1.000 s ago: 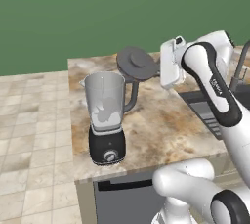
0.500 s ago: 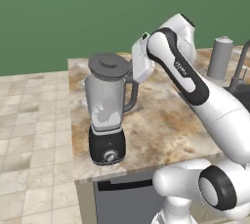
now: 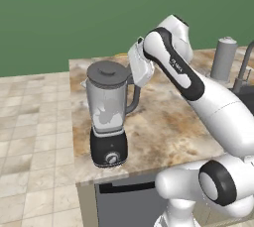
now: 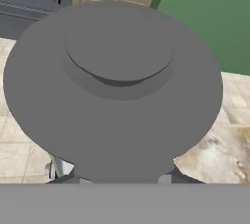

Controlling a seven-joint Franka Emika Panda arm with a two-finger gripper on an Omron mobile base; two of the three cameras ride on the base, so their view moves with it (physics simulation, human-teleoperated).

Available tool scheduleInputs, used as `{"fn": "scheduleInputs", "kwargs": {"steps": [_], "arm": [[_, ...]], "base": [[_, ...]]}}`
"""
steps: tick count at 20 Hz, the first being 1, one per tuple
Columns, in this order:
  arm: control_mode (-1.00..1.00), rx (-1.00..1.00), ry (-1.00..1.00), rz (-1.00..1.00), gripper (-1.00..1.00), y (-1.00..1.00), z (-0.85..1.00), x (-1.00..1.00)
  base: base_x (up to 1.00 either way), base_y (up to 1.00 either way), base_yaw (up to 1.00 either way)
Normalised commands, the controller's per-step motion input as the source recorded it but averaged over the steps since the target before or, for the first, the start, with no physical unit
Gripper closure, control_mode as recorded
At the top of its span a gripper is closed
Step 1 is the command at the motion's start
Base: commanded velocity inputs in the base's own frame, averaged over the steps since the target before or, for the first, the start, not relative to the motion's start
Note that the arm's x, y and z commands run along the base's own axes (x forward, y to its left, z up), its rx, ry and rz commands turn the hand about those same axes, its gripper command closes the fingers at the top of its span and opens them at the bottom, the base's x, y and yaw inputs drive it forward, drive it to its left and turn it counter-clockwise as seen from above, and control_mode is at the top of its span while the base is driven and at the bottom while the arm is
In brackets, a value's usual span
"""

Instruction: Grab the garlic and onion from the fridge, place them in the blender, close the lid, and turn on the blender to create a marinade.

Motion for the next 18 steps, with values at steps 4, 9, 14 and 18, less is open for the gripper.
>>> {"fn": "scheduleInputs", "kwargs": {"steps": [4,9,14,18], "arm": [[-1.00,-0.13,0.00,0.01,1.00,0.21,-0.30,0.00],[-1.00,-0.10,0.02,0.00,1.00,0.12,-0.11,0.08],[-1.00,-0.03,0.00,0.00,1.00,0.06,-0.03,-0.26],[-1.00,-0.04,0.07,0.00,1.00,0.12,-0.06,-0.06]], "base": [[0.00,0.00,0.00],[0.00,0.00,0.00],[0.00,0.00,0.00],[0.00,0.00,0.00]]}}
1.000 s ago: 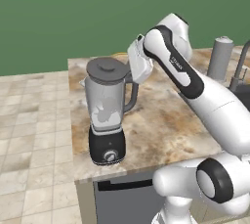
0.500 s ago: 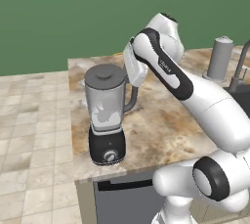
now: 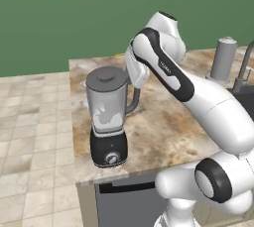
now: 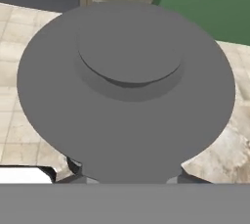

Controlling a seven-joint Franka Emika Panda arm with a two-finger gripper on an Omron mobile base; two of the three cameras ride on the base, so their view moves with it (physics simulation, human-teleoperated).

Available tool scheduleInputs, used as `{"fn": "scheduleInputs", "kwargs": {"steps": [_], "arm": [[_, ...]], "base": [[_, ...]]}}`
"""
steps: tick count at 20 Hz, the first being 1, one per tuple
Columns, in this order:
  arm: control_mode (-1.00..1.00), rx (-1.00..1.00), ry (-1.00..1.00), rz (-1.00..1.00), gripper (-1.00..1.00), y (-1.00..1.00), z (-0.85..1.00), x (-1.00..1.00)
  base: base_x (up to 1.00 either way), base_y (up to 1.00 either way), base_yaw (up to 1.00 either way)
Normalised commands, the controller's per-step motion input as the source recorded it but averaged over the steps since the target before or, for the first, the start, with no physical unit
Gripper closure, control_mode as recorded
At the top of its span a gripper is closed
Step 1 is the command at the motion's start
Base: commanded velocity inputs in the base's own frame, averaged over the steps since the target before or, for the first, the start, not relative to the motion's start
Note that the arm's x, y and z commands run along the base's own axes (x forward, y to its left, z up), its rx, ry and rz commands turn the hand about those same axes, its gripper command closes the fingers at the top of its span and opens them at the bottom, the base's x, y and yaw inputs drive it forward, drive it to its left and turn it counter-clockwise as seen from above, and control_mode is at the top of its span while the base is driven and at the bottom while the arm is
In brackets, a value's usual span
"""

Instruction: Grab the garlic and onion from the fridge, place them in the blender, close the lid, and turn on the blender to create a marinade.

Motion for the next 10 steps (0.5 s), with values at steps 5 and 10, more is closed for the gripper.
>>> {"fn": "scheduleInputs", "kwargs": {"steps": [5,10], "arm": [[-1.00,-0.10,0.25,0.00,1.00,0.27,-0.21,0.09],[-1.00,-0.10,0.08,0.00,1.00,0.26,-0.26,-0.15]], "base": [[0.00,0.00,0.00],[0.00,0.00,0.00]]}}
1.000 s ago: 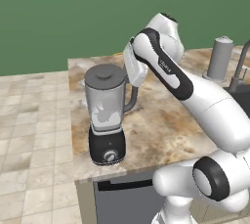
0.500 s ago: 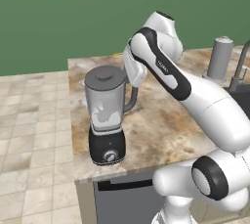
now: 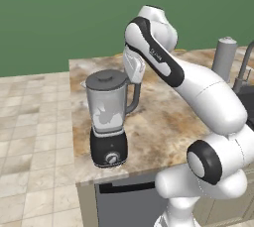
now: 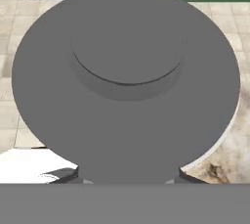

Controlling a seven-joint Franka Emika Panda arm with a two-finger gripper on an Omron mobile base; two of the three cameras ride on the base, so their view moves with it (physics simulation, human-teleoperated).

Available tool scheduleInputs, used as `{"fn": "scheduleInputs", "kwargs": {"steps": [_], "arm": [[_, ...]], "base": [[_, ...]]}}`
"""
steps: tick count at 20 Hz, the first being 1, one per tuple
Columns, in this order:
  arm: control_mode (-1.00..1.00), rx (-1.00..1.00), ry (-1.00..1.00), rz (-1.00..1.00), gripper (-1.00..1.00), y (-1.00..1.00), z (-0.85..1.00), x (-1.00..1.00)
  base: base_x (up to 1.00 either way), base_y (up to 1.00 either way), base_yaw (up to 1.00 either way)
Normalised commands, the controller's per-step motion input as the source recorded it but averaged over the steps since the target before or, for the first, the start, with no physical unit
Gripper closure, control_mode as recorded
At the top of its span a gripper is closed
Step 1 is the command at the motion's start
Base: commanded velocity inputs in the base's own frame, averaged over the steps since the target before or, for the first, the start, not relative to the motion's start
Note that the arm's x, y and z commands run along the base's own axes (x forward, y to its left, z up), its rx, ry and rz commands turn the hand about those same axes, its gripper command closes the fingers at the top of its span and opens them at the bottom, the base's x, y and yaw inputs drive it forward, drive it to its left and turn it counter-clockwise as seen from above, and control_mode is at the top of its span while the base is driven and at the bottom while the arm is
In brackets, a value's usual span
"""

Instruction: Grab the garlic and onion from the fridge, place them in the blender, close the lid, and turn on the blender to create a marinade.

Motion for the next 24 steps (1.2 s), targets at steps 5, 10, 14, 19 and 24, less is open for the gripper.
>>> {"fn": "scheduleInputs", "kwargs": {"steps": [5,10,14,19,24], "arm": [[-1.00,-0.07,-0.01,0.00,-1.00,0.17,-0.14,-0.30],[-1.00,-0.01,-0.03,0.00,-1.00,0.00,0.00,0.00],[-1.00,-0.01,-0.07,0.00,-1.00,0.00,0.02,0.00],[-1.00,-0.01,-0.19,0.00,-1.00,0.00,0.26,0.00],[-1.00,-0.01,-0.29,0.01,-1.00,0.00,0.23,-0.08]], "base": [[0.00,0.00,0.00],[0.00,0.00,0.00],[0.00,0.00,0.00],[0.00,0.00,0.00],[0.00,0.00,0.00]]}}
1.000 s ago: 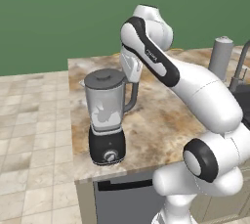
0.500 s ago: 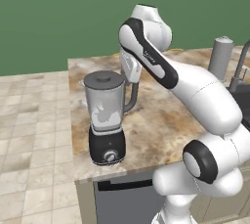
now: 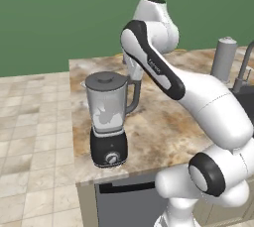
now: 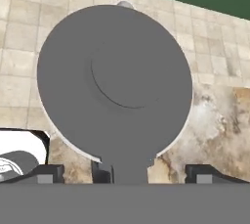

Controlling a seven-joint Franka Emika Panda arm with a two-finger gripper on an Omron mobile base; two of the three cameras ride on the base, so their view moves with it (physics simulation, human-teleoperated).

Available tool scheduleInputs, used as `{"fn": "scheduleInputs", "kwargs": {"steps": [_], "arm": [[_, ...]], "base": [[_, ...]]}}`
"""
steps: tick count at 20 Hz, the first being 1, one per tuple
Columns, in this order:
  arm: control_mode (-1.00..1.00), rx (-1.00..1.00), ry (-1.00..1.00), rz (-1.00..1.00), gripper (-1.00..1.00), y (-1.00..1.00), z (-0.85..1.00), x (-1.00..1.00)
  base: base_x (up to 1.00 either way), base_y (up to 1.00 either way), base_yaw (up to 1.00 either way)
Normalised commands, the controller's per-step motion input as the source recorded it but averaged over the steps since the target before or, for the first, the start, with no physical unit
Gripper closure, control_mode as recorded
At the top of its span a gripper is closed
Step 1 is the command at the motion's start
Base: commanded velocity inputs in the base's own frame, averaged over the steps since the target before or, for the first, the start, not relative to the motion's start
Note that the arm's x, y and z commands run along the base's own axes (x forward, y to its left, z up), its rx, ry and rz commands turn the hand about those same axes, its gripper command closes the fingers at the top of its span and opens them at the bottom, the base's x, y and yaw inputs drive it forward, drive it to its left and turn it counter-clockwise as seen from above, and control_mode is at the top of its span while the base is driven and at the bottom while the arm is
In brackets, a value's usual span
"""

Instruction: Grab the garlic and onion from the fridge, place them in the blender, close the lid, and turn on the blender to create a marinade.

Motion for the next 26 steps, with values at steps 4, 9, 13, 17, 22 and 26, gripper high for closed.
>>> {"fn": "scheduleInputs", "kwargs": {"steps": [4,9,13,17,22,26], "arm": [[-1.00,0.00,-0.29,-0.03,-1.00,0.00,0.03,-0.78],[-1.00,0.08,-0.16,-0.24,-1.00,0.18,0.00,-1.00],[-1.00,0.17,-0.11,-0.43,-1.00,0.22,-0.11,-1.00],[-1.00,0.22,-0.07,-0.57,-1.00,0.34,-0.30,-1.00],[-1.00,0.18,-0.09,-0.60,-1.00,0.30,-0.49,-0.99],[-1.00,0.09,-0.16,-0.49,-1.00,0.03,-0.67,-0.72]], "base": [[0.00,0.00,0.00],[0.00,0.00,0.00],[0.00,0.00,0.00],[0.00,0.00,0.00],[0.00,0.00,0.00],[0.00,0.00,0.00]]}}
